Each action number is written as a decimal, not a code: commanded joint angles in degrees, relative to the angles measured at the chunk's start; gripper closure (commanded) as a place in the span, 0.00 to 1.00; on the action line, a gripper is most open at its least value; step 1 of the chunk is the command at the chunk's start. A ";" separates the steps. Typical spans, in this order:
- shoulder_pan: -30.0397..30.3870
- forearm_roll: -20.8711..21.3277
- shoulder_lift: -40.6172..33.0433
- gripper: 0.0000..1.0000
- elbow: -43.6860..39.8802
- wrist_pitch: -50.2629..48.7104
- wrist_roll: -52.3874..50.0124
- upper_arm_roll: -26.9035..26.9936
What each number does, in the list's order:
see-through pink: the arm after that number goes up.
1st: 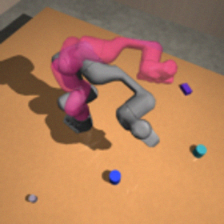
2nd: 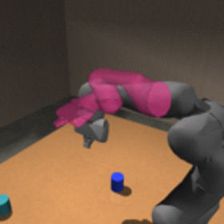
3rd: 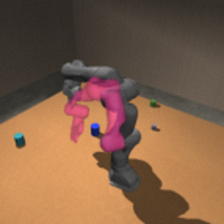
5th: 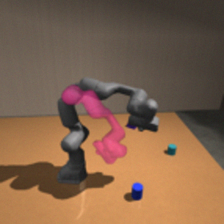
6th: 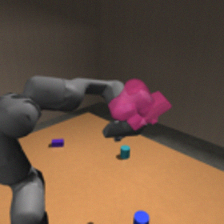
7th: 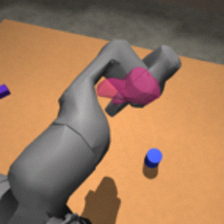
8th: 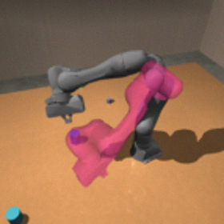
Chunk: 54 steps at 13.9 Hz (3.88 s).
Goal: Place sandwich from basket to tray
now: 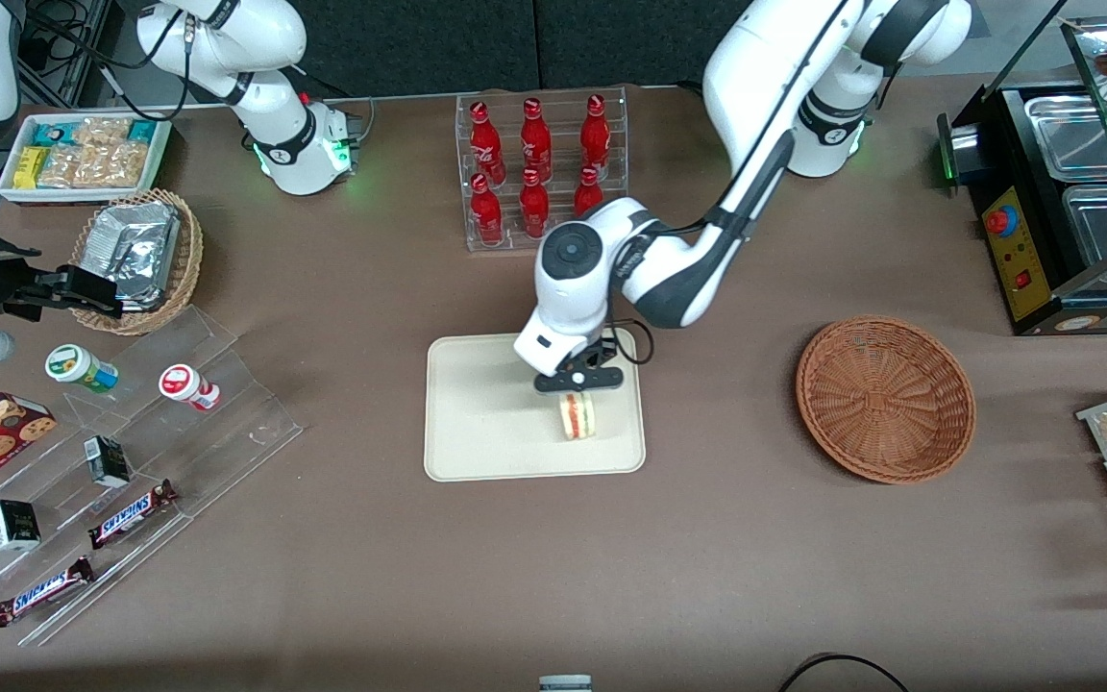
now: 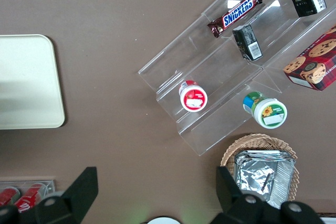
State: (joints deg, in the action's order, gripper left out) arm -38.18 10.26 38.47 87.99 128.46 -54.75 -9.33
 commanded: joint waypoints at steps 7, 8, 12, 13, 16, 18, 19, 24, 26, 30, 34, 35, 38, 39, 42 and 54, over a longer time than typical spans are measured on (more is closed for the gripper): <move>-0.14 2.66 3.27 0.86 -1.68 4.17 1.05 0.71; -0.23 2.74 3.45 0.86 -1.60 4.25 1.05 0.71; -0.32 2.57 3.63 0.48 -1.51 4.17 1.05 0.71; -0.41 2.66 3.80 0.18 -1.60 4.17 0.87 0.71; -0.49 2.66 3.54 0.01 -1.60 3.73 0.52 0.71; -0.23 2.66 3.02 0.00 -1.60 3.46 0.43 0.71; -0.23 2.57 2.23 0.00 -1.68 2.42 0.26 0.71; 1.70 0.47 -5.85 0.00 -1.95 -8.21 -0.36 0.80; 2.40 0.02 -8.84 0.00 -1.95 -10.76 -1.32 0.89; 7.49 -0.51 -16.48 0.00 -2.04 -18.75 -2.38 0.89; 13.29 -0.51 -22.90 0.00 -2.12 -24.48 -1.85 0.80; 14.44 -0.51 -24.22 0.00 -2.12 -25.62 -1.85 0.89; 18.31 -1.20 -27.56 0.00 -2.12 -29.57 3.14 0.89; 20.23 -2.60 -28.79 0.00 -2.12 -31.24 5.42 0.98; 24.98 -5.15 -33.18 0.00 -1.51 -36.24 14.37 0.98; 37.56 -9.74 -47.43 0.00 7.37 -44.00 41.29 3.52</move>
State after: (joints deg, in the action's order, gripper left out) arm -1.49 1.60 -5.74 92.12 83.66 -16.37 -6.39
